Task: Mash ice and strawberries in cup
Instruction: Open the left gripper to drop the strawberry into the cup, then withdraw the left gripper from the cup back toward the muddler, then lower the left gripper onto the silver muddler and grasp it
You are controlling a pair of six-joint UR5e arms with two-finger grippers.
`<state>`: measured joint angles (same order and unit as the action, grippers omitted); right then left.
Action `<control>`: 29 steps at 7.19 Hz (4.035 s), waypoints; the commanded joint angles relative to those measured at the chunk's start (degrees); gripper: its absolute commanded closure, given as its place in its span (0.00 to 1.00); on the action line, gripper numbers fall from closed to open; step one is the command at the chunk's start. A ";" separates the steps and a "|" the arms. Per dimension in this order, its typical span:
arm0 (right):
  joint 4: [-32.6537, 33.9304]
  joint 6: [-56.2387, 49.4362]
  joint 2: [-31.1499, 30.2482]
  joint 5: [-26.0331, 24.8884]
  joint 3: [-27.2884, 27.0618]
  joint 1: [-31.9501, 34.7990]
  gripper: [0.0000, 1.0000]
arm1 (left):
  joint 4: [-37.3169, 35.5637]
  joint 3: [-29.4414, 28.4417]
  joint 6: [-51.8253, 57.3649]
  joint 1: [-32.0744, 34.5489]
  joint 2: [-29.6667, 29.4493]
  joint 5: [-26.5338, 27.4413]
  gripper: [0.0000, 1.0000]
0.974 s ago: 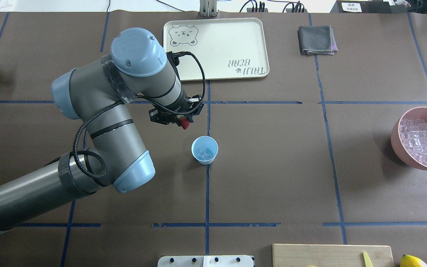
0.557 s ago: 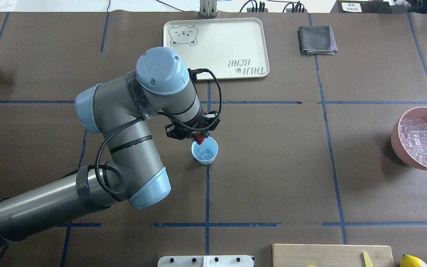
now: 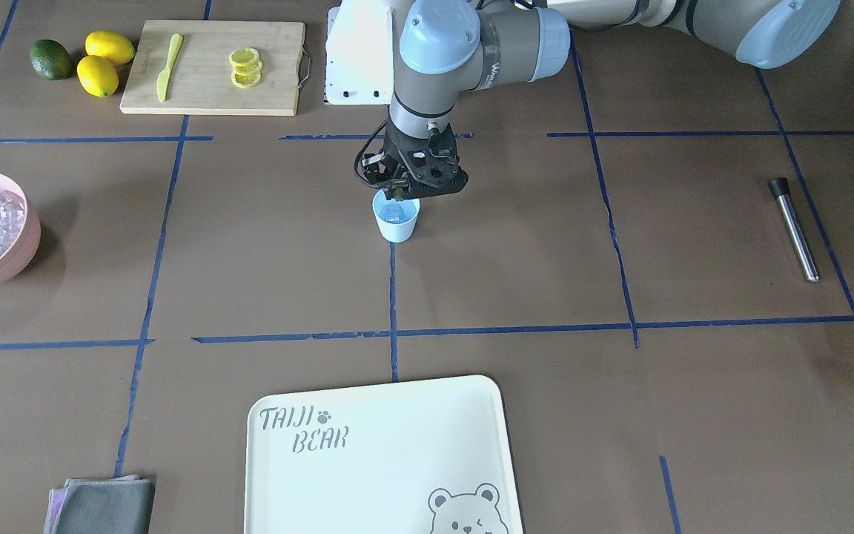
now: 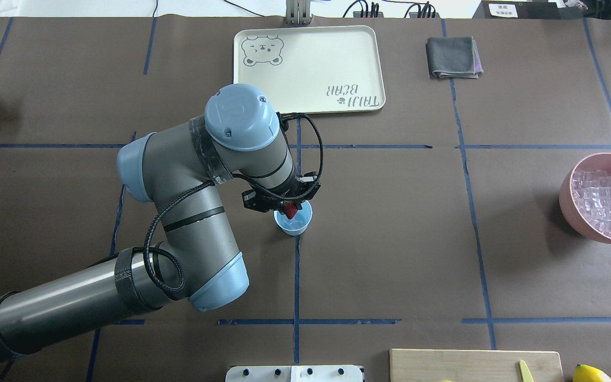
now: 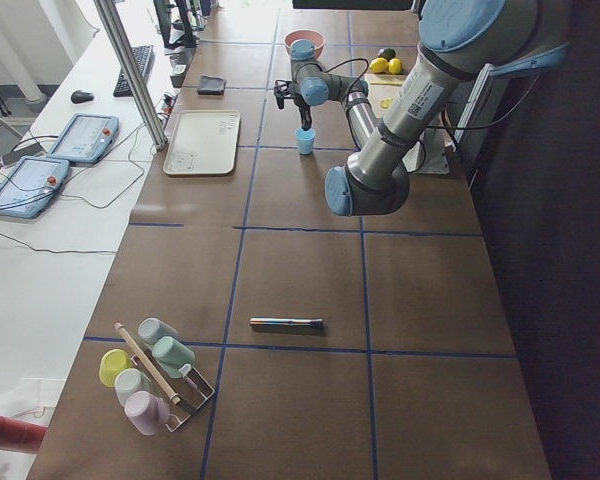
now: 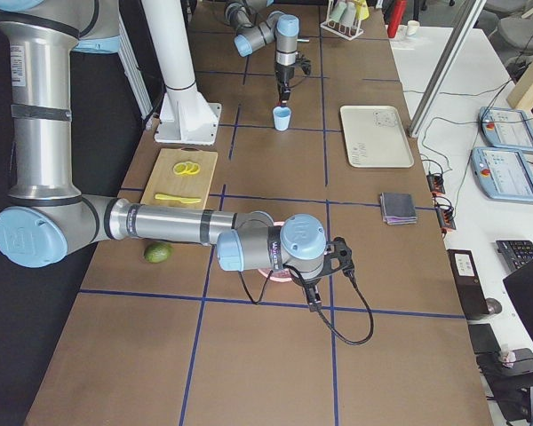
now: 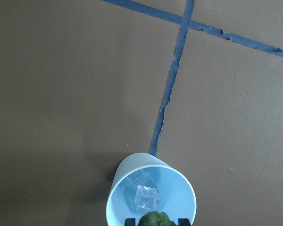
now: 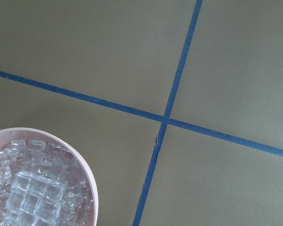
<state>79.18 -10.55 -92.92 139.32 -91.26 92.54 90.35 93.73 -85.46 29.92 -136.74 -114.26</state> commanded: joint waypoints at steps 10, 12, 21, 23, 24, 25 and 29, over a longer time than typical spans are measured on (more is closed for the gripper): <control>7.39 0.00 2.39 -0.01 -0.24 0.01 0.01 | -1.32 9.15 20.80 12.33 14.96 -6.75 0.00; 7.57 0.00 1.26 -0.45 -0.32 0.01 0.01 | -1.32 12.08 33.63 20.23 23.49 -12.01 0.00; 6.78 0.00 0.89 -1.33 -0.24 -0.08 0.01 | 37.73 -11.08 53.15 37.49 47.97 -13.27 0.00; 6.78 0.00 0.89 -1.33 -0.24 -0.08 0.01 | 39.11 -14.97 52.15 37.14 47.71 -13.18 0.00; 6.78 0.00 0.90 -1.33 -0.24 -0.08 0.01 | 39.11 -15.76 50.76 37.06 47.53 -13.18 0.00; 6.78 0.00 0.90 -1.33 -0.32 -0.08 0.01 | 39.11 -15.86 50.14 36.97 47.53 -13.10 0.00; 6.78 -0.18 1.16 -1.50 -0.06 -0.08 0.01 | 39.11 -16.74 50.04 34.33 47.35 -13.10 0.00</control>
<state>85.96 -10.65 -91.86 137.88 -91.41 92.46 129.46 76.99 -35.40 64.92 -89.37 -127.30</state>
